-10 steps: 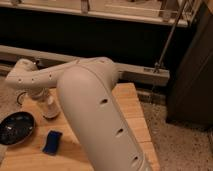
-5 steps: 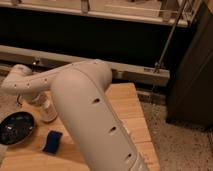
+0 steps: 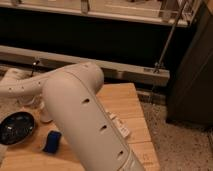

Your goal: Place the ceramic cup over the eraser

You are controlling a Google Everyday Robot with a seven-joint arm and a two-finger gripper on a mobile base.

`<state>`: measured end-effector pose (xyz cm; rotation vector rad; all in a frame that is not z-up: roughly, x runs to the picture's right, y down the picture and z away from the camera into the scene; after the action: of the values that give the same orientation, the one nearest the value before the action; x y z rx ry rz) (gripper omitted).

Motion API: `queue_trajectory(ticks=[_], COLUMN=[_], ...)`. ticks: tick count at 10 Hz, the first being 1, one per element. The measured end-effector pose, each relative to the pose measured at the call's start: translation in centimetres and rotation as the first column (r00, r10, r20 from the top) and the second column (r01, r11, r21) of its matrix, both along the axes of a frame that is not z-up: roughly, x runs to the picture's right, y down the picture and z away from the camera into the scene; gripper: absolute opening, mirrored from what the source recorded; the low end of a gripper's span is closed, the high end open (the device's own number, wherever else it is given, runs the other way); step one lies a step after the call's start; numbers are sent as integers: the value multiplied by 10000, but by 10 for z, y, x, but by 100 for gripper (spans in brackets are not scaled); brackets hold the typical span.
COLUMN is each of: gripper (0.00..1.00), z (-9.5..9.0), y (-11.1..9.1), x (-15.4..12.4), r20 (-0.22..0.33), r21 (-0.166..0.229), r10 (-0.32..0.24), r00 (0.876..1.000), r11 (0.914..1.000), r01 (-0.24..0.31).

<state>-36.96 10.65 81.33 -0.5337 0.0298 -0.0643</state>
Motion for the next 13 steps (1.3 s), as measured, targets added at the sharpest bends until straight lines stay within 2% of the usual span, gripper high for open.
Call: queue_trajectory(ticks=[3, 6, 8, 11, 13], gripper=[79, 80, 80, 80, 80], z=[4, 11, 10, -19, -34], y=[1, 0, -4, -26, -33], x=[4, 10, 19, 22, 30], r20=[-51, -114, -136, 644, 1022], r21=[-354, -602, -554, -291, -202], r10=[446, 794, 779, 1047, 1143], r00=[9990, 9968, 9969, 9924, 9882], r11=[9984, 9950, 9954, 9943, 9934], r01=[-447, -799, -786, -1030, -1128])
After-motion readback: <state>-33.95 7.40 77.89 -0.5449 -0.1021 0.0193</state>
